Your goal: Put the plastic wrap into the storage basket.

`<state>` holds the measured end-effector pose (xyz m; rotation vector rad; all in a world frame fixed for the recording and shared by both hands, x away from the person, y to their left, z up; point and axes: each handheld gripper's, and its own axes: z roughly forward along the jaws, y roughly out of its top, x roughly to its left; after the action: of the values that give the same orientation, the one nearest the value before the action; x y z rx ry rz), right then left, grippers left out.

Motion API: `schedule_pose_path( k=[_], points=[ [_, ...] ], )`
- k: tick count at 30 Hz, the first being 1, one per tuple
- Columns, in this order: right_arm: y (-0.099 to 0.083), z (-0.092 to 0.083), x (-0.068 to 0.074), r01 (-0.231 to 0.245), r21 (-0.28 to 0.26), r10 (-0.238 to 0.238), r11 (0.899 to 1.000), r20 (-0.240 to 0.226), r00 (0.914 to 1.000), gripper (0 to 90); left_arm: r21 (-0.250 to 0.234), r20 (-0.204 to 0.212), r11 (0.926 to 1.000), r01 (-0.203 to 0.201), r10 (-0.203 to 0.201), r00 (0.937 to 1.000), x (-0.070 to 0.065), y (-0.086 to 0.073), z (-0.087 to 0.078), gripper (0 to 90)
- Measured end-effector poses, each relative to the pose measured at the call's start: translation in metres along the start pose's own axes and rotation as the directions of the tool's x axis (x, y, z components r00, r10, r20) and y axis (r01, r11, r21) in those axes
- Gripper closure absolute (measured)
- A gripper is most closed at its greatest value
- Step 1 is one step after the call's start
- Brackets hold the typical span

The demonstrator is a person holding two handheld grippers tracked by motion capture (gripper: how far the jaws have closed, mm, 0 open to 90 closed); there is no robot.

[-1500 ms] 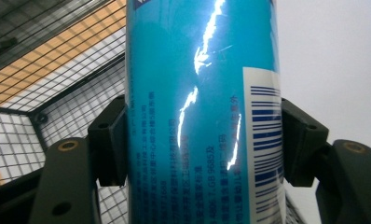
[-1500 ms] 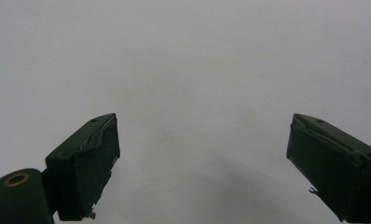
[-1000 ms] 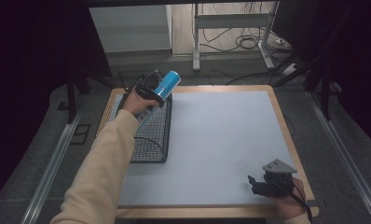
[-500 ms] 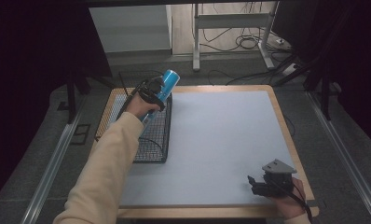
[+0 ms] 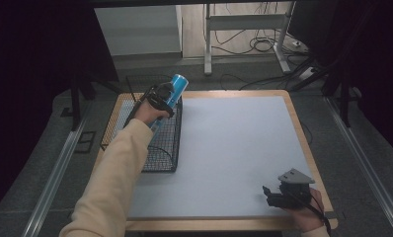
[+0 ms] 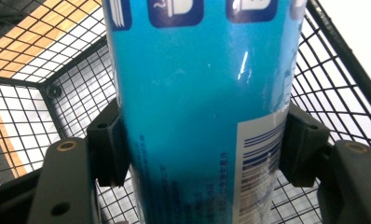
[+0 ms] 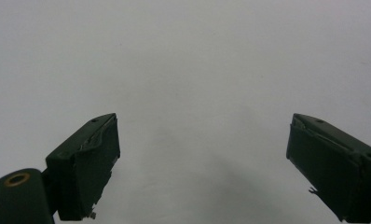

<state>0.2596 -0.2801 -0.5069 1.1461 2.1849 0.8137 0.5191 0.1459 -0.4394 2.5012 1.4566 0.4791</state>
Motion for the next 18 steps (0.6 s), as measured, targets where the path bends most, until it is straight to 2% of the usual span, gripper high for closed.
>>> schedule_pose_path(
  k=[4,7,9,12,14,16,18],
  points=[
    [0.0,0.0,0.0,0.001,0.0,-0.001,1.0,-0.001,1.0,9.9,-0.006,-0.004,1.0,-0.007,0.007,1.0,0.0,0.0,-0.001,29.8],
    [0.0,0.0,0.0,0.001,0.001,-0.001,1.0,-0.002,1.0,9.9,-0.034,0.003,0.9994,0.002,-0.002,1.0,0.0,-0.001,-0.007,25.7],
    [0.0,0.0,0.0,0.0,0.001,0.0,1.0,-0.001,1.0,9.9,-0.047,-0.014,0.9989,-0.004,0.003,0.9999,0.0,-0.002,-0.012,22.2],
    [0.0,0.0,0.0,0.0,0.001,0.0,1.0,-0.002,1.0,9.9,-0.08,0.033,0.9961,0.038,-0.036,0.9988,0.0,-0.008,-0.021,18.4],
    [0.0,0.0,0.0,0.001,0.001,-0.001,1.0,-0.002,1.0,9.9,-0.097,0.047,0.9944,0.042,-0.037,0.9982,-0.001,-0.012,-0.027,15.7],
    [0.0,0.0,0.0,0.001,0.002,-0.001,1.0,-0.002,1.0,9.9,-0.137,0.08,0.9885,0.063,-0.053,0.9954,-0.003,-0.018,-0.038,15.4],
    [0.0,0.0,0.001,0.001,0.003,-0.001,1.0,-0.003,1.0,9.9,-0.151,0.107,0.9864,0.066,-0.05,0.993,-0.007,-0.022,-0.048,15.3]
  ],
)
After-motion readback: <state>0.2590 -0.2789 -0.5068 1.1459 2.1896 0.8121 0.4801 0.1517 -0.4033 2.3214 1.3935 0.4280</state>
